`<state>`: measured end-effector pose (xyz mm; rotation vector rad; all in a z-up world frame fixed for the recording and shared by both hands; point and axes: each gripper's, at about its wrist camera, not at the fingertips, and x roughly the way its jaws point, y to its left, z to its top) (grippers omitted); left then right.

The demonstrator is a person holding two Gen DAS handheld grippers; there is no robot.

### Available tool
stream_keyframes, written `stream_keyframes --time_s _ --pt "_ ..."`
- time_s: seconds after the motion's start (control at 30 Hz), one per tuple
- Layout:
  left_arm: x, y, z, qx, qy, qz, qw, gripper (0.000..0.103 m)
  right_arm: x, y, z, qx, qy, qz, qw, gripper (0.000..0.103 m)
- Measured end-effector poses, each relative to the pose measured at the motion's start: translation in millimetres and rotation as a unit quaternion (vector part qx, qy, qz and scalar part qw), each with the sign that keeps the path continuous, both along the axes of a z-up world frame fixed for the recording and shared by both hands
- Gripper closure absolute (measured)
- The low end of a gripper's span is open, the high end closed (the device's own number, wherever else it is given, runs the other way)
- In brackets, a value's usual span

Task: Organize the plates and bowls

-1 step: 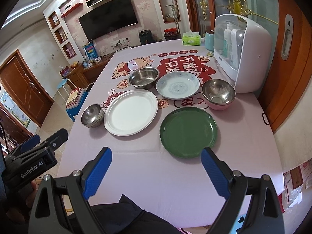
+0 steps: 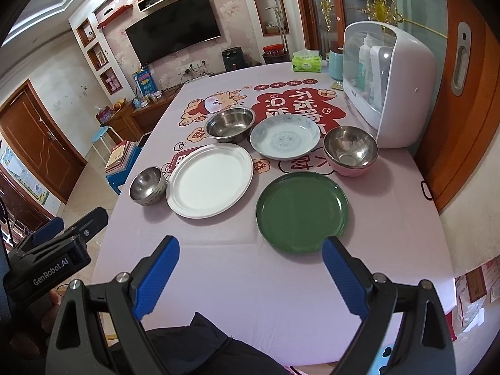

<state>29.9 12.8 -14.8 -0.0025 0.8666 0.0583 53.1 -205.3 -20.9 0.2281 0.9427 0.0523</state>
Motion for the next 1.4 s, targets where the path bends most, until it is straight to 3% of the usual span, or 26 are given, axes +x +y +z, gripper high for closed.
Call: stream_keyframes --time_s 0.4,0.83,1.1,1.4 --pt "42.4 28.9 -17.8 -0.019 0.061 0.07 0.9955 0.001 40.2 8.5 -2.1 -0.012 0.018 0.034 0.999 0.01" --pt "94.6 56.9 -67.4 -0.051 0.107 0.121 0.9856 0.001 112.2 13.0 -22.5 -0.028 0.011 0.062 0.998 0.01" --pt "129.9 65.8 -103.9 -0.084 0.114 0.13 0.9813 0.001 152.2 15.2 -44.8 -0.023 -0.01 0.096 0.995 0.01" --pt "168.2 58.3 -136.0 -0.098 0.091 0.105 0.9856 0.001 194.1 16.8 -89.9 -0.009 0.001 0.126 0.992 0.01"
